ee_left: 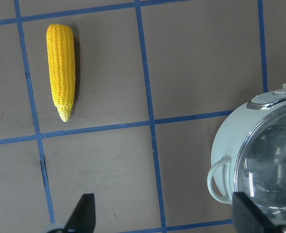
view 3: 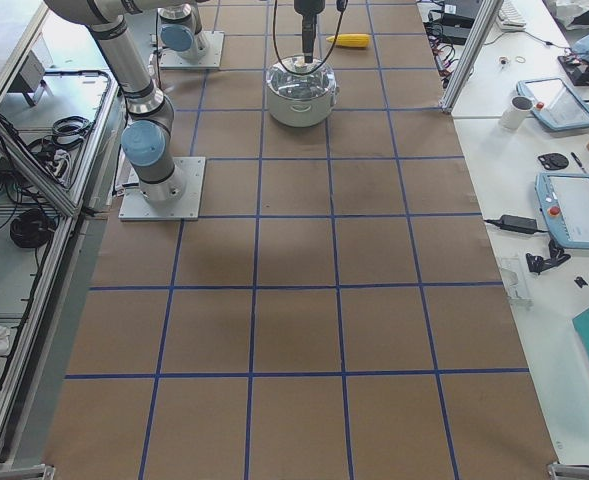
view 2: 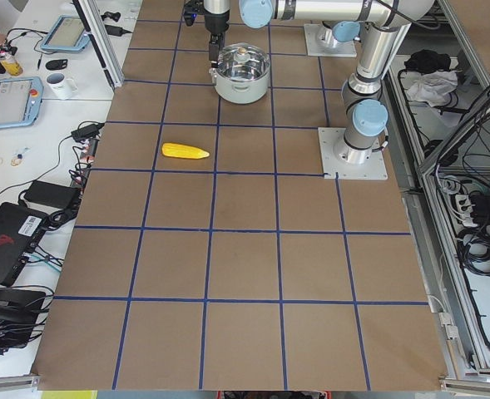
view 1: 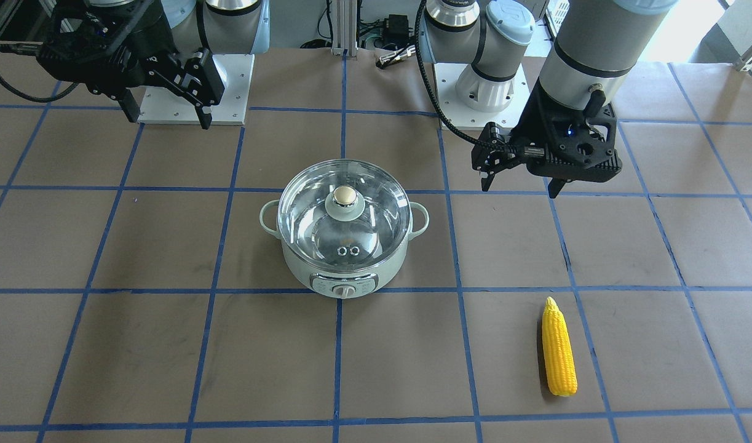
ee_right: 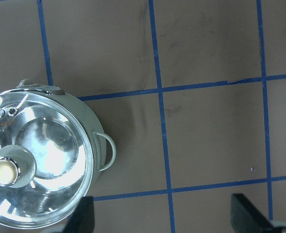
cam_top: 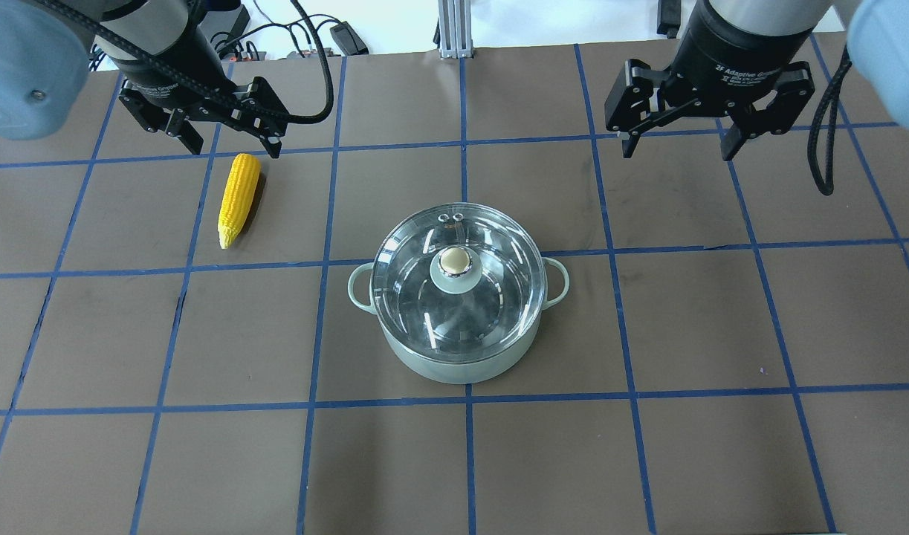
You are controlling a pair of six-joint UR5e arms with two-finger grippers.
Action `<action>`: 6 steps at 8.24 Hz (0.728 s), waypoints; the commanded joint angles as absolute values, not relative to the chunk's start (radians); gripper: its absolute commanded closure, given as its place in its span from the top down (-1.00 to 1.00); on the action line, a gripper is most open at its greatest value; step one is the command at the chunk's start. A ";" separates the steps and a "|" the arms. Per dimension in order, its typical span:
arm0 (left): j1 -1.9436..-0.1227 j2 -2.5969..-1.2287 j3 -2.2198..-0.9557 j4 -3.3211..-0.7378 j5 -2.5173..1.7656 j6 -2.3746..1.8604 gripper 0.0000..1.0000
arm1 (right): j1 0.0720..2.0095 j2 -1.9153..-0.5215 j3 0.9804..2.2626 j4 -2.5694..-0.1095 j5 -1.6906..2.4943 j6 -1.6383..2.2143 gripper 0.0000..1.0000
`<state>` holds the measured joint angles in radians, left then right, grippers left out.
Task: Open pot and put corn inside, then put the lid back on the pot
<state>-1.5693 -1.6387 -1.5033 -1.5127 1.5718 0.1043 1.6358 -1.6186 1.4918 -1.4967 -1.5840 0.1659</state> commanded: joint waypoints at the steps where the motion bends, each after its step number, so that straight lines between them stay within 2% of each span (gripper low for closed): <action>1: -1.566 -1.638 -1.505 -1.514 1.580 0.104 1.00 | 1.635 -1.618 1.493 -1.499 -1.583 0.166 1.00; 4: -1.492 -1.670 -1.503 -1.479 1.586 0.240 1.00 | 1.635 -1.618 1.494 -1.497 -1.580 0.166 1.00; 6: -1.349 -1.774 -1.517 -1.331 1.588 0.424 1.00 | 1.635 -1.617 1.494 -1.491 -1.589 0.172 1.00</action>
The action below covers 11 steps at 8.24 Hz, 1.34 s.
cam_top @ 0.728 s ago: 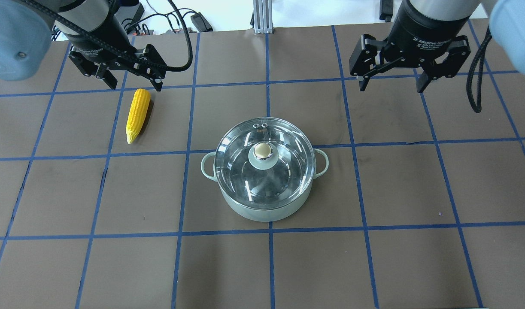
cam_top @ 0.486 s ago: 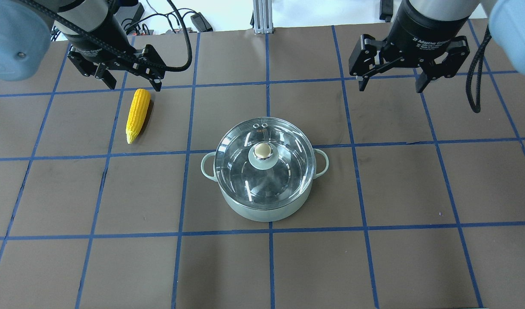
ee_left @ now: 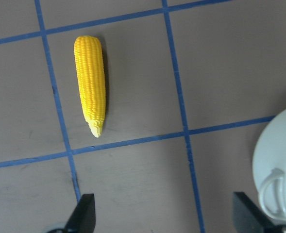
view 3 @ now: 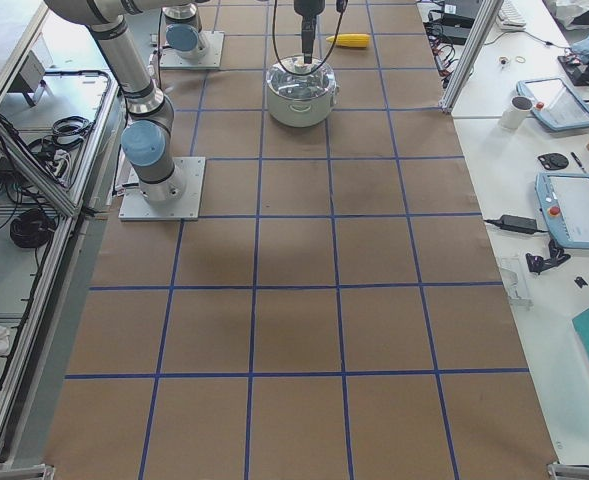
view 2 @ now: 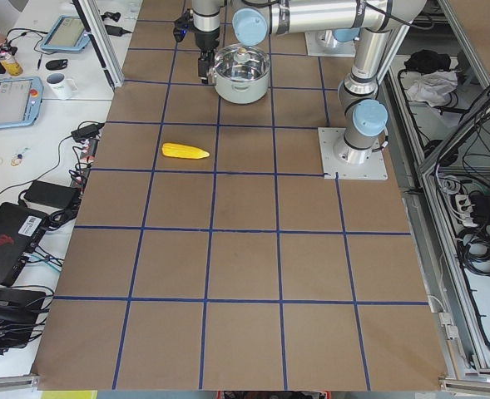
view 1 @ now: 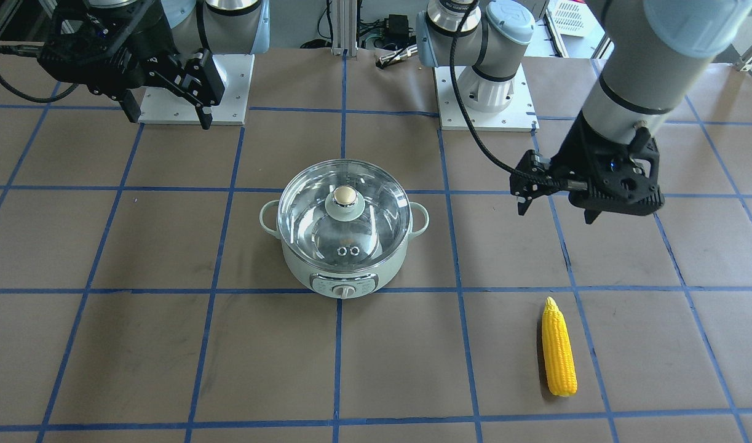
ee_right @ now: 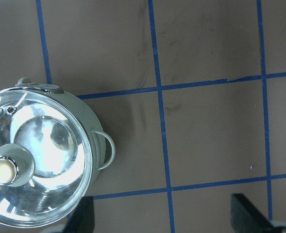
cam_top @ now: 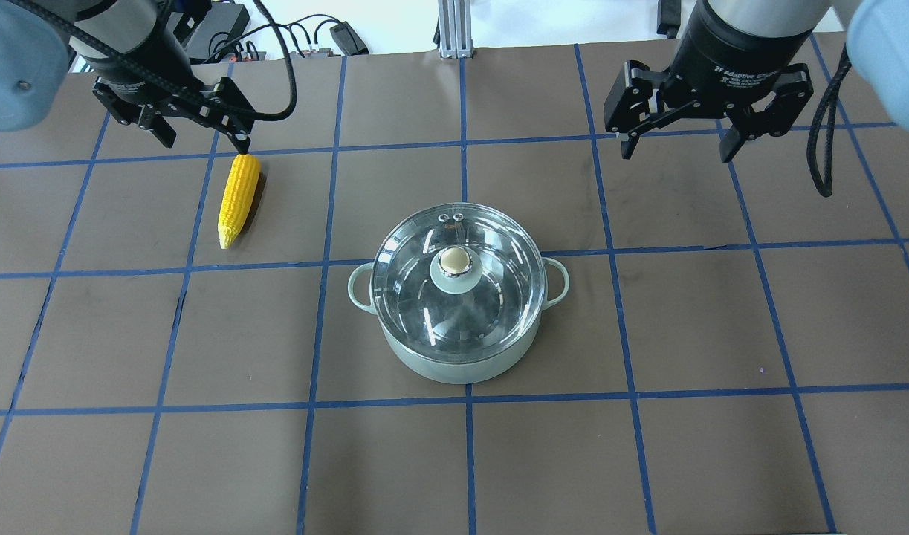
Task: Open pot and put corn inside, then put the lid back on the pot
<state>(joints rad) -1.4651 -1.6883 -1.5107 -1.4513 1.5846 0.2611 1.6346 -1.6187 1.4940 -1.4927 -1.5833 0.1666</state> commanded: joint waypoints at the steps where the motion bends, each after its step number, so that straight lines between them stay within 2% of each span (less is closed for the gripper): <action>1: -1.303 -1.833 -1.517 -1.284 1.583 0.507 1.00 | 1.637 -1.609 1.494 -1.496 -1.580 0.182 1.00; 3: -1.285 -1.926 -1.522 -1.157 1.575 0.558 1.00 | 1.663 -1.533 1.470 -1.511 -1.540 0.243 1.00; 6: -1.285 -2.064 -1.520 -1.050 1.574 0.554 1.00 | 1.955 -1.363 1.456 -1.679 -1.552 0.502 1.00; 9: -1.285 -2.089 -1.523 -1.035 1.510 0.514 1.00 | 2.022 -1.313 1.515 -1.703 -1.594 0.538 0.84; 11: -1.285 -2.158 -1.519 -1.008 1.483 0.490 1.00 | 2.046 -1.292 1.586 -1.839 -1.595 0.574 0.84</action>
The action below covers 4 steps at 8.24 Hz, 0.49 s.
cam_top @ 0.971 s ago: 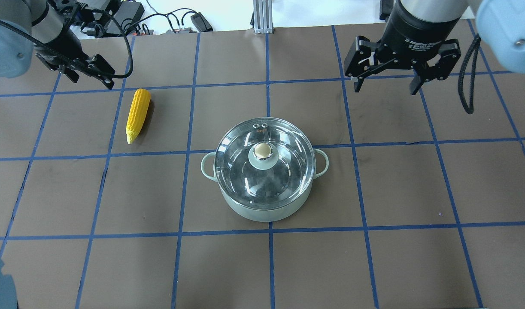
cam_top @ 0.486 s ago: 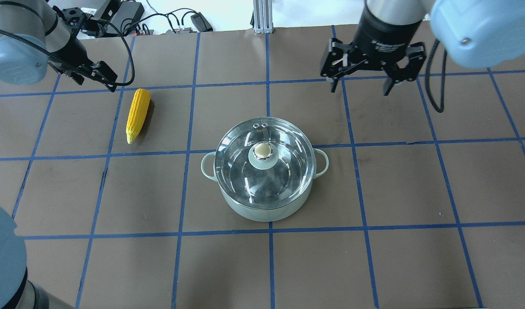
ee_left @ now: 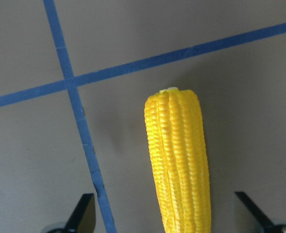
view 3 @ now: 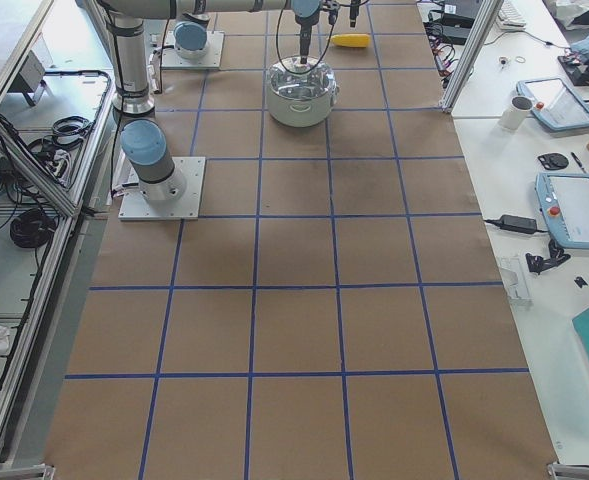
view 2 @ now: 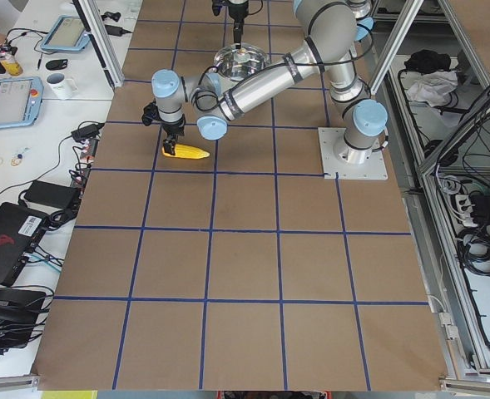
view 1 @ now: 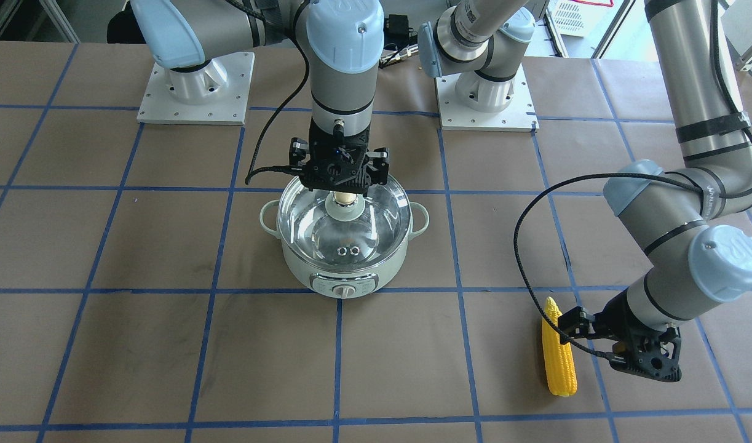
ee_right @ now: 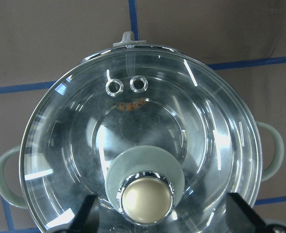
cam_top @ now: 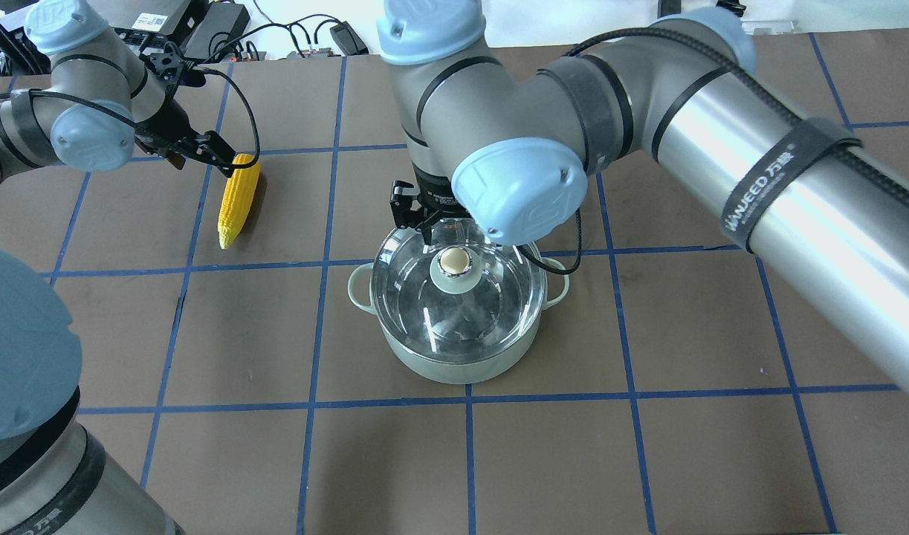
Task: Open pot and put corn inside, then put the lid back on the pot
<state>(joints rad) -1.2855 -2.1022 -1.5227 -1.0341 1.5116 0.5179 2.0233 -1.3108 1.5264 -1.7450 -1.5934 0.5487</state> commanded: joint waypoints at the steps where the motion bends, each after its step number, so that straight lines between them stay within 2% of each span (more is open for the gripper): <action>1: -1.287 -2.184 -1.519 -0.964 1.480 0.424 1.00 | 2.046 -1.283 1.595 -1.839 -1.595 0.565 0.84; 3: -1.289 -2.216 -1.519 -0.948 1.479 0.417 1.00 | 2.049 -1.272 1.595 -1.839 -1.594 0.566 0.83; 4: -1.289 -2.217 -1.519 -0.948 1.477 0.414 1.00 | 2.049 -1.273 1.595 -1.841 -1.595 0.566 0.66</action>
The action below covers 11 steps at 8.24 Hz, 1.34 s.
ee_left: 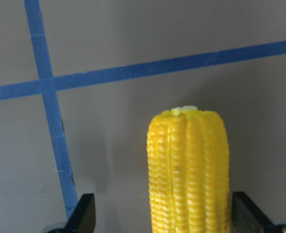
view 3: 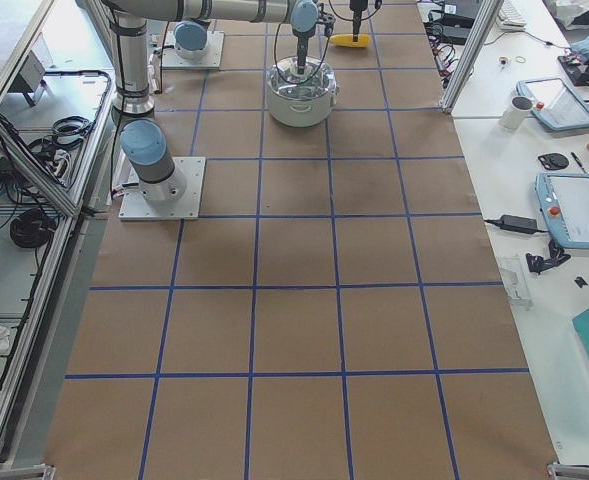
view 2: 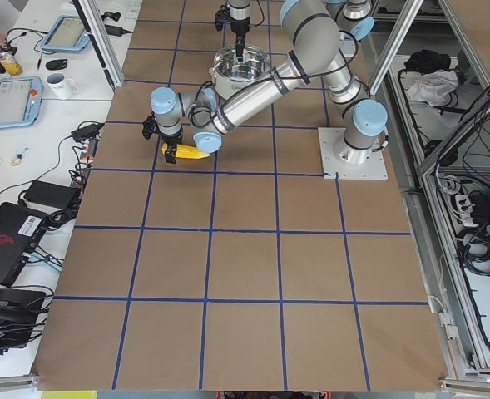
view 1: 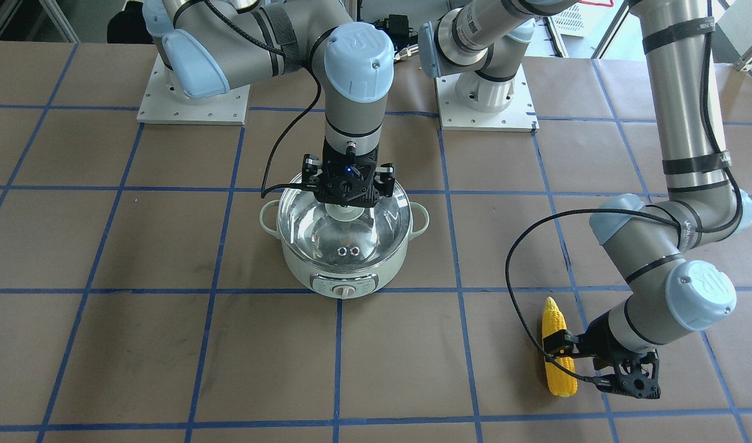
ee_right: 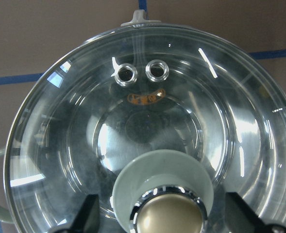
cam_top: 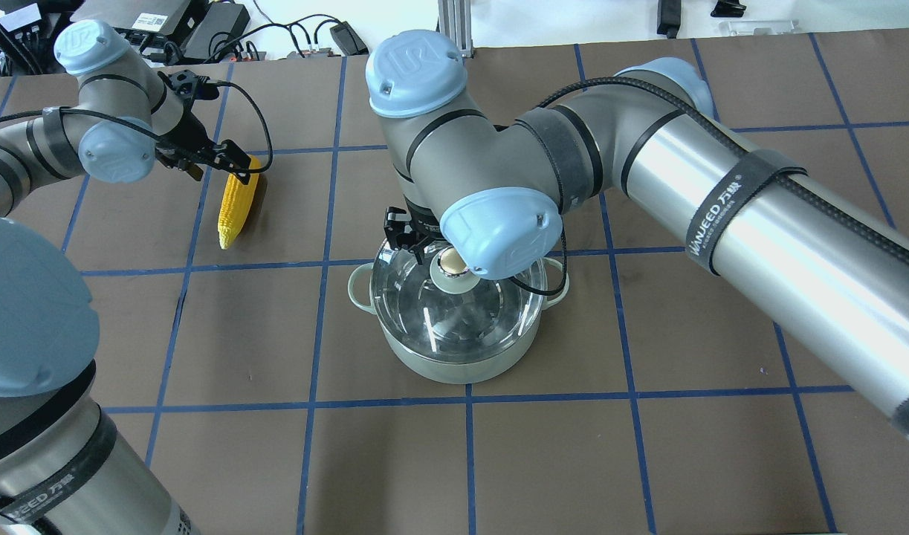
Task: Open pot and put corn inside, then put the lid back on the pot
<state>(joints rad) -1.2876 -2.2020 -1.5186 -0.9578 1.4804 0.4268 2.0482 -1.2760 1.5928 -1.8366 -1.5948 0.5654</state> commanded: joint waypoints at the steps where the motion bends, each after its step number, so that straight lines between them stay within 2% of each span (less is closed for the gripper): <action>1: -1.290 -2.218 -1.519 -0.951 1.451 0.405 1.00 | 2.048 -1.276 1.595 -1.839 -1.594 0.566 0.39; 2: -1.290 -2.218 -1.519 -0.951 1.424 0.394 1.00 | 2.048 -1.279 1.594 -1.838 -1.592 0.565 0.07; 3: -1.290 -2.221 -1.517 -0.950 1.424 0.397 0.32 | 2.048 -1.279 1.594 -1.838 -1.592 0.566 -0.12; 4: -1.290 -2.223 -1.514 -0.962 1.424 0.403 -0.98 | 2.048 -1.281 1.592 -1.835 -1.594 0.565 -0.32; 5: -1.290 -2.221 -1.514 -0.965 1.427 0.405 -1.00 | 2.046 -1.282 1.589 -1.830 -1.594 0.563 -0.42; 7: -1.290 -2.198 -1.513 -0.968 1.439 0.400 -1.00 | 2.036 -1.307 1.576 -1.829 -1.600 0.563 -0.45; 9: -1.305 -2.142 -1.508 -1.043 1.440 0.336 -1.00 | 1.999 -1.412 1.559 -1.775 -1.606 0.561 -0.45; 11: -1.371 -2.025 -1.508 -1.150 1.463 0.224 -1.00 | 1.909 -1.520 1.546 -1.660 -1.603 0.494 -0.50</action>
<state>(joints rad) -1.3147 -2.1218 -1.5085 -1.0588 1.4417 0.3176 1.9887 -1.4194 1.5577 -1.7566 -1.6037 0.5536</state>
